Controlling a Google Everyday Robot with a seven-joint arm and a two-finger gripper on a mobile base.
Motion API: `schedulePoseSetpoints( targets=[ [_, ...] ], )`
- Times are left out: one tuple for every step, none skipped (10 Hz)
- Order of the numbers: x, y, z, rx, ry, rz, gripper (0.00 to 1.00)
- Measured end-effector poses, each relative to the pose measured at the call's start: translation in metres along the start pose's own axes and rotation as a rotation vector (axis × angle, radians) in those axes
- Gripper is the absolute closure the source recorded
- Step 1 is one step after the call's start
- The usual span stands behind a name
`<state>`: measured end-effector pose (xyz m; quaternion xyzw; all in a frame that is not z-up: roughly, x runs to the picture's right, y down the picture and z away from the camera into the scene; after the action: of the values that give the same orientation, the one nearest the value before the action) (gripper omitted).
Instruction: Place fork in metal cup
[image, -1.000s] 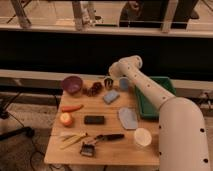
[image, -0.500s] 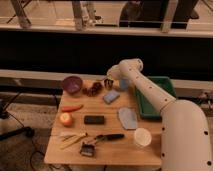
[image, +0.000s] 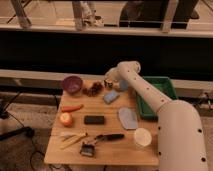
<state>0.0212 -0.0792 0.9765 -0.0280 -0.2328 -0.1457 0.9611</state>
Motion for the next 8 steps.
schedulePoseSetpoints(
  targets=[
    [0.001,0.000,0.003,-0.005,0.000,0.000,1.00],
    [0.003,-0.001,0.006,-0.007,0.002,0.000,1.00],
    [0.006,-0.001,0.008,-0.010,0.006,0.001,1.00],
    [0.009,-0.002,0.010,-0.011,0.010,0.002,1.00],
    [0.014,-0.002,0.011,-0.013,0.018,0.005,1.00],
    [0.018,-0.002,0.011,-0.014,0.024,0.008,1.00],
    [0.022,-0.001,0.012,-0.017,0.031,0.011,1.00],
    [0.026,-0.001,0.012,-0.018,0.038,0.012,1.00]
  ],
)
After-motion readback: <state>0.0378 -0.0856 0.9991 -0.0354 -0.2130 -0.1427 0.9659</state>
